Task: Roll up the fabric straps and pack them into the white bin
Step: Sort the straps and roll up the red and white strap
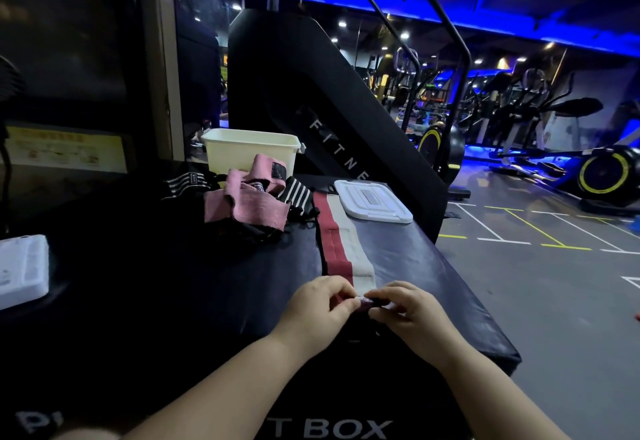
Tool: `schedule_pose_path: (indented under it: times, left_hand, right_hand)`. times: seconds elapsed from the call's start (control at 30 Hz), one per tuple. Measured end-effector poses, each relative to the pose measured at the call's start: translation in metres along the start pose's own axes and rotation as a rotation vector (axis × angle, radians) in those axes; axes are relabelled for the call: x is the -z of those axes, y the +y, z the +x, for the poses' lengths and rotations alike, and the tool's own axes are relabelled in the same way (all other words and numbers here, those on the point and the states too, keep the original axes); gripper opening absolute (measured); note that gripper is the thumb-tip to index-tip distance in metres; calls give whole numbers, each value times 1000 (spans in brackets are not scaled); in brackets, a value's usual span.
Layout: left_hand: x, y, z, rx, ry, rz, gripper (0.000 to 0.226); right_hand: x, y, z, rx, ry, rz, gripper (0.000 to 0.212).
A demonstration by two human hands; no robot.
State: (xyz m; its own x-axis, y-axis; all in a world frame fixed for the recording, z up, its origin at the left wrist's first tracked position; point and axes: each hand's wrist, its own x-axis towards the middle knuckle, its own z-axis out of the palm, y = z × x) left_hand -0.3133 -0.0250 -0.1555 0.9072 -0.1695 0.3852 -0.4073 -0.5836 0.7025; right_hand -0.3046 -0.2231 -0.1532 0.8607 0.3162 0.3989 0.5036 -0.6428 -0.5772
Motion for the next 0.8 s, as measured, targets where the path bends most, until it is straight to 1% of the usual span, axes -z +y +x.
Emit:
schedule_pose_path:
  times: [0.1,0.13,0.27,0.37,0.4,0.53,0.63,0.7,0.8]
  left_hand:
    - [4,-4,2,-29,-48,57,28]
    - [5,-4,3,-34,-42,59,28]
    - [5,-3,7,2,-4,4,16]
    - [3,-4,8,50,3,-55,10]
    - [2,-5,8,61,1,-57,9]
    - [0,-8,11,110,-16,-97,9]
    - [1,-10,13,146,-32,-102,10]
    - [0,-11,14,177,-44,-77,12]
    - [0,-10,16,224,-47,-29,21]
  right_hand:
    - [-1,2,5,32,35,-23,17]
    - [-2,2,7,39,40,-25,15]
    - [-4,2,12,12,12,-45,14]
    - [-6,2,10,-35,8,27,17]
    - [-6,3,8,-37,10,62,21]
    - [-7,6,2,-27,0,203,53]
    - [-9,8,5,-5,6,153,64]
    - [-11,8,7,4,36,131,59]
    - [-12,9,8,38,48,118,44]
